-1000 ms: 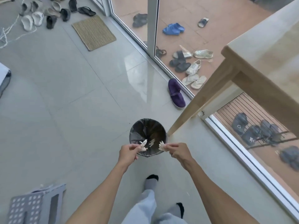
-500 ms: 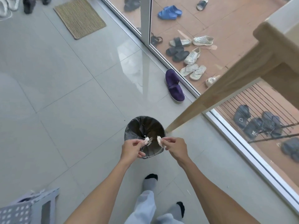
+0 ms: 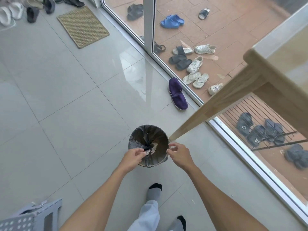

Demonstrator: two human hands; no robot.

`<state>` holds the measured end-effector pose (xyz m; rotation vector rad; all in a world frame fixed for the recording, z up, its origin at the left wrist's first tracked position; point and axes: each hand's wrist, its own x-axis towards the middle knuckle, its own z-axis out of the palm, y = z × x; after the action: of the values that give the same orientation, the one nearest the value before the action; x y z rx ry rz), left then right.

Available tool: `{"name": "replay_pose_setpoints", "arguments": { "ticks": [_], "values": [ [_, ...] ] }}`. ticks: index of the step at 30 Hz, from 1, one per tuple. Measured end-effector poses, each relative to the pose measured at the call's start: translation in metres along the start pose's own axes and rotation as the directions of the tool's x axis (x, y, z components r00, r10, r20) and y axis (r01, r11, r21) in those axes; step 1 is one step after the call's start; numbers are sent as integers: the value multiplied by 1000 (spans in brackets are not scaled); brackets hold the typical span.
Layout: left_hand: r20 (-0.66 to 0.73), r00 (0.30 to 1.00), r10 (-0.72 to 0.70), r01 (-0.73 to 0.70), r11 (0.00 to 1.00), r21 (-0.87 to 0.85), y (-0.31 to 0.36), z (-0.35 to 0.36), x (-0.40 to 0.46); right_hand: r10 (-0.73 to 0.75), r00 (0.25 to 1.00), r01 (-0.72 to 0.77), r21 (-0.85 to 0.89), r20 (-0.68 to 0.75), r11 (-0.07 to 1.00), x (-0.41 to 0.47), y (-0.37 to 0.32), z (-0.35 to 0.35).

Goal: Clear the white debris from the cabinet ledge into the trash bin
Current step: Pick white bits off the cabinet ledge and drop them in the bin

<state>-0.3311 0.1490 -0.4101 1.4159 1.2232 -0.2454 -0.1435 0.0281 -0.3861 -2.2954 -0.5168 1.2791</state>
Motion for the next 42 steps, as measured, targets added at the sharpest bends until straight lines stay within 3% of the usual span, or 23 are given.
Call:
{"name": "replay_pose_setpoints", "arguments": {
  "ticks": [12,16,22,28,31,37,42],
  "values": [
    [-52,953,300,-278,927,251,158,-100,-84,-301,953,298,-196,13,934,-66,-154,-93],
    [-117,899,422,-372,877,305,222,-138,-124,-434,901,419,-209,-28,884,-104,-218,-138],
    [-146,785,602,-517,766,381,312,-163,-191,-553,802,496,-264,-225,827,-169,-268,-205],
    [-90,701,707,-578,638,508,375,-141,-231,-578,697,517,-260,-426,815,-224,-257,-257],
    [-44,666,745,-619,585,524,400,-115,-241,-556,686,471,-296,-468,831,-249,-237,-279],
    [140,552,822,-705,370,604,438,-37,-250,-407,653,320,-255,-639,913,-291,-173,-321],
    [297,500,813,-785,282,552,450,40,-265,-275,632,178,-210,-724,961,-330,-107,-348]
  ]
}}
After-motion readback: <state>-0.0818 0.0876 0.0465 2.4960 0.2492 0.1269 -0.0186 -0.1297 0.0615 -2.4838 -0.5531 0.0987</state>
